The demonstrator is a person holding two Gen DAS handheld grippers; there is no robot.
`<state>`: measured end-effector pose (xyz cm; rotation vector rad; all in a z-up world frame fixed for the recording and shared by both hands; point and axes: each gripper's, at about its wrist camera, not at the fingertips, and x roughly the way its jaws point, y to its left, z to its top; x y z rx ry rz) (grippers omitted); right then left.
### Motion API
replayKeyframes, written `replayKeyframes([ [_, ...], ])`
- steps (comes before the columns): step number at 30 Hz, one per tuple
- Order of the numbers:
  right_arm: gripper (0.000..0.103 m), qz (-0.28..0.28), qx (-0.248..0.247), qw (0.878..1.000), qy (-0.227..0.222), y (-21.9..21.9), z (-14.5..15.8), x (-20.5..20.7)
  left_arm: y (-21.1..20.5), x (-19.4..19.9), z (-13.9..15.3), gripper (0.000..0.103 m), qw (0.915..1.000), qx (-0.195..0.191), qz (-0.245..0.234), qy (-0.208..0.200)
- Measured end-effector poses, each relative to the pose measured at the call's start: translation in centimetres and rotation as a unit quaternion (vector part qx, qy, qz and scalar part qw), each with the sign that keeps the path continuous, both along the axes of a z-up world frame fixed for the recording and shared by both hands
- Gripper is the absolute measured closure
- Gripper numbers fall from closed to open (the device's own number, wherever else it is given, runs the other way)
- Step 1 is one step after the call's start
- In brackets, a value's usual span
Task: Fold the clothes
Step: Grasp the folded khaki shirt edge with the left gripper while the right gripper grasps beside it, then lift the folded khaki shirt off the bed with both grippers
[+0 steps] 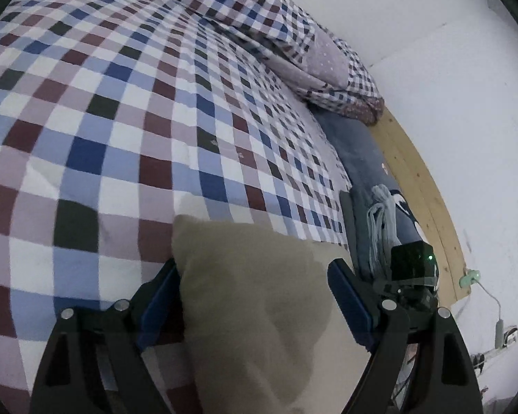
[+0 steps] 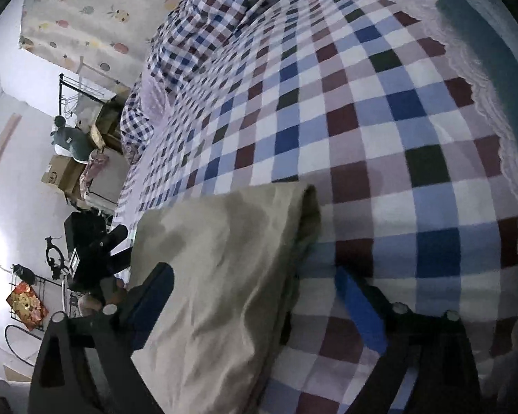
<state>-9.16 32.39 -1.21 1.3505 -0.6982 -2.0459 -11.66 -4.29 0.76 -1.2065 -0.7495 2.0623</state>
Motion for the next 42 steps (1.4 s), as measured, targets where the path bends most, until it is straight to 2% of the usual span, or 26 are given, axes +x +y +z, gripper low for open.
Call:
replayKeyframes([
  [11,0.000,0.039,-0.018,0.999,-0.002,-4.1,-0.1,-2.3,0.3,-0.3,-0.2,0.016,0.9998,0.004,-0.016,0.008],
  [15,0.000,0.036,-0.034,0.999,-0.004,-4.8,-0.2,-2.9,0.3,-0.2,-0.1,0.016,0.9998,0.005,-0.017,0.011],
  [20,0.000,0.066,-0.048,0.997,0.009,-7.6,0.2,-2.9,0.1,-0.1,-0.2,0.016,0.9997,0.014,-0.017,0.013],
  [23,0.002,0.065,-0.047,0.997,0.011,-7.7,0.0,-3.0,0.0,-0.1,-0.2,0.016,0.9997,0.017,-0.016,0.012],
  [25,0.009,0.062,-0.047,0.997,0.011,-7.1,-0.1,-2.9,0.0,-0.1,-0.1,0.017,0.9997,0.014,-0.014,0.011],
  [27,0.020,0.053,-0.037,0.998,0.012,-6.5,-0.3,-2.8,-0.2,-0.1,-0.2,0.024,0.9998,0.015,-0.010,0.008],
  [28,0.031,0.046,-0.030,0.998,0.013,-6.0,-0.4,-2.6,-0.4,-0.1,-0.3,0.026,0.9998,0.018,-0.006,0.003],
  [29,0.046,0.039,-0.023,0.999,0.012,-5.6,-0.5,-2.4,-0.7,-0.1,-0.3,0.033,0.9998,0.021,-0.001,-0.001],
  [31,0.056,0.027,-0.015,0.999,0.009,-4.9,-0.7,-2.3,-1.2,-0.2,-0.6,0.045,0.9996,0.025,0.008,-0.012],
  [33,0.058,0.024,-0.016,1.000,0.010,-4.7,-0.8,-2.2,-1.5,-0.4,-1.0,0.061,0.9992,0.024,0.019,-0.024],
  [34,0.058,0.023,-0.016,1.000,0.012,-4.7,-0.8,-2.2,-1.6,-0.4,-1.1,0.063,0.9991,0.023,0.022,-0.027],
  [39,0.061,0.012,-0.016,1.000,0.016,-4.4,-0.7,-2.1,-1.4,-0.4,-1.1,0.065,0.9992,0.018,0.021,-0.027],
  [42,0.061,0.007,-0.020,1.000,0.017,-4.1,-0.8,-2.1,-1.3,-0.5,-1.1,0.065,0.9990,0.029,0.010,-0.032],
])
